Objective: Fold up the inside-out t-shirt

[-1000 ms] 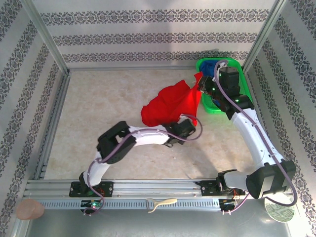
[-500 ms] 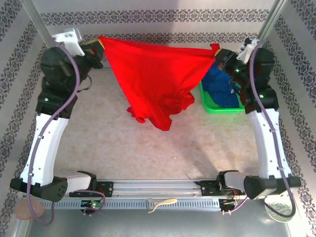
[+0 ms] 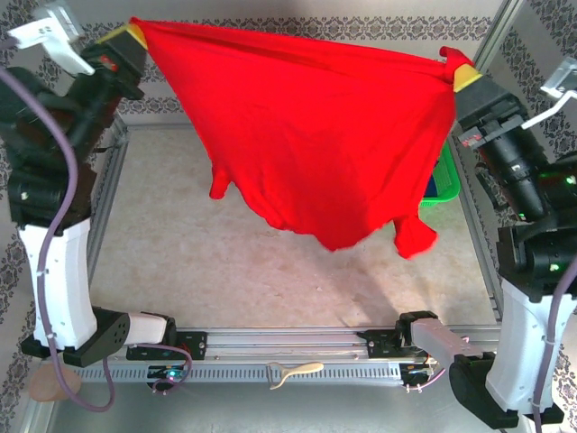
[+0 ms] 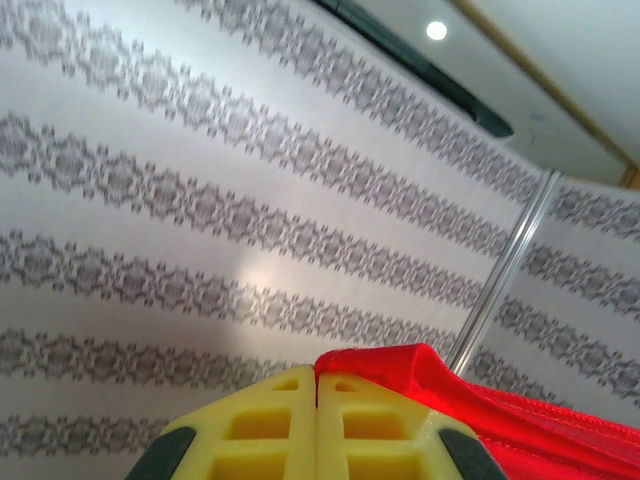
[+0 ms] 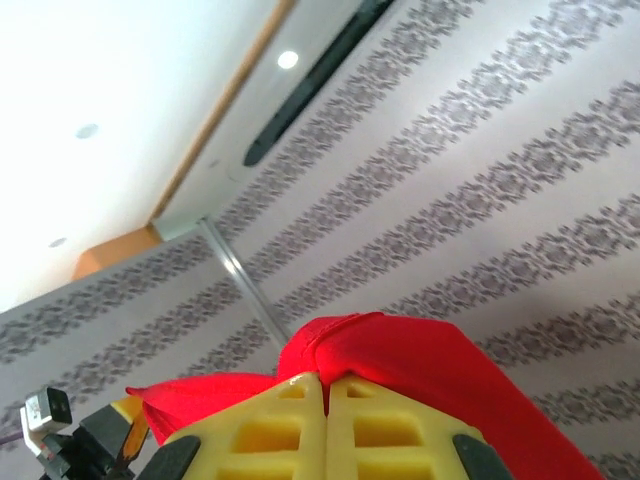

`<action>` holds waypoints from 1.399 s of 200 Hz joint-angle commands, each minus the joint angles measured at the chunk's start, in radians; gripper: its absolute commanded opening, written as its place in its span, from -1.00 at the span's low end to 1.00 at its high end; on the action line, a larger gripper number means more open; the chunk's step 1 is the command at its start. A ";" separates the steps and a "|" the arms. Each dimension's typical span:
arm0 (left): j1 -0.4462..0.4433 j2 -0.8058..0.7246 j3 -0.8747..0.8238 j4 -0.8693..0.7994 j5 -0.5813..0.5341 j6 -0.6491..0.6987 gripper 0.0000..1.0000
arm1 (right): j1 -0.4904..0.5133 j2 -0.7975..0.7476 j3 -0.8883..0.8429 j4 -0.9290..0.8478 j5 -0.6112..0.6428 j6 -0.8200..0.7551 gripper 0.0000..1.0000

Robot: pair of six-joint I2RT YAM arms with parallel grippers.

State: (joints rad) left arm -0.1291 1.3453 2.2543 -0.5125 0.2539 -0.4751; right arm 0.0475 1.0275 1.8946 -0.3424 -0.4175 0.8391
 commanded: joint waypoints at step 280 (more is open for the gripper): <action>0.270 -0.177 -1.329 0.492 0.248 -0.267 -1.00 | 0.192 0.151 -1.312 0.584 0.162 -0.029 -1.00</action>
State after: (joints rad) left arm 0.1448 1.3540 1.3190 -0.2272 0.5083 -0.7330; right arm 0.2035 1.2621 0.8452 0.0639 -0.3740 0.7567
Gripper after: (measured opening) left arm 0.046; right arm 0.053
